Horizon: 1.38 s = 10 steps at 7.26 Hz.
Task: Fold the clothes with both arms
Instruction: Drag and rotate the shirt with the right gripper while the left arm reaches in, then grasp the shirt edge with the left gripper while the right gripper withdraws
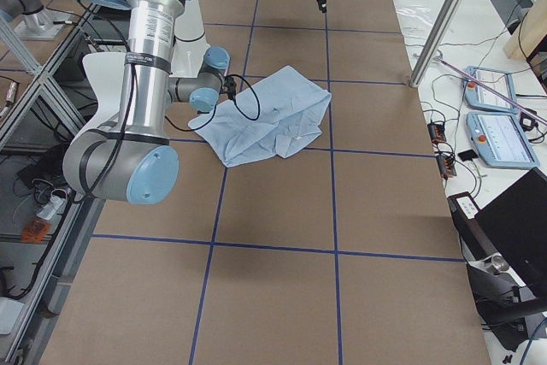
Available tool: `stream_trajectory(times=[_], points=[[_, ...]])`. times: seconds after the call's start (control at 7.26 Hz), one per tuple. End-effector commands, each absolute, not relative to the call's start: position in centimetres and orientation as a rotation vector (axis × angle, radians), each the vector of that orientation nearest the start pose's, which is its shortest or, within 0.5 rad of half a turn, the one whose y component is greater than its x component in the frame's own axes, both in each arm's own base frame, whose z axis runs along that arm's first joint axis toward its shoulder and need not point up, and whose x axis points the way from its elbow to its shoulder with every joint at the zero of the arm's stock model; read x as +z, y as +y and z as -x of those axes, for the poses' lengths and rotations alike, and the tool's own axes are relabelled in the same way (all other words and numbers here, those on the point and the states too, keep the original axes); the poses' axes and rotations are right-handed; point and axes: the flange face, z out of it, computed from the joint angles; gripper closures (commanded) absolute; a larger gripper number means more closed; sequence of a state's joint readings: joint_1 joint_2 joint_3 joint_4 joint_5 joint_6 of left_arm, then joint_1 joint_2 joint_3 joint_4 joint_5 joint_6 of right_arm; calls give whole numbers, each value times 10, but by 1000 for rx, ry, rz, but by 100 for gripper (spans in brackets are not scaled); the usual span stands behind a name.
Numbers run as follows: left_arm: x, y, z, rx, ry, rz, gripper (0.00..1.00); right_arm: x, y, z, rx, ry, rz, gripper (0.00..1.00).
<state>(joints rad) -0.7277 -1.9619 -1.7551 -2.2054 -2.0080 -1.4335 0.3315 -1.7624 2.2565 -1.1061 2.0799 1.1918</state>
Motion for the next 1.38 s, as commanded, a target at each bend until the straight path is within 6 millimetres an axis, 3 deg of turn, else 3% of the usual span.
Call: stream_trajectory(times=[0.0, 0.14, 0.28, 0.41, 0.55, 1.24], points=[[239, -388, -510, -293, 1255, -23, 0, 349, -282, 291, -94, -1076, -17, 0], [218, -366, -549, -328, 1219, 40, 1, 348, -299, 273, -40, -1077, -51, 0], [208, -374, -578, -365, 1185, 44, 2, 343, -308, 265, -15, -1085, -74, 0], [214, -385, -602, -384, 1146, 46, 6, 343, -310, 263, -9, -1084, -78, 0], [227, -388, -606, -391, 1121, 46, 10, 343, -311, 261, -5, -1085, -82, 0], [235, -392, -603, -404, 1077, 33, 20, 343, -314, 258, 4, -1085, -88, 0]])
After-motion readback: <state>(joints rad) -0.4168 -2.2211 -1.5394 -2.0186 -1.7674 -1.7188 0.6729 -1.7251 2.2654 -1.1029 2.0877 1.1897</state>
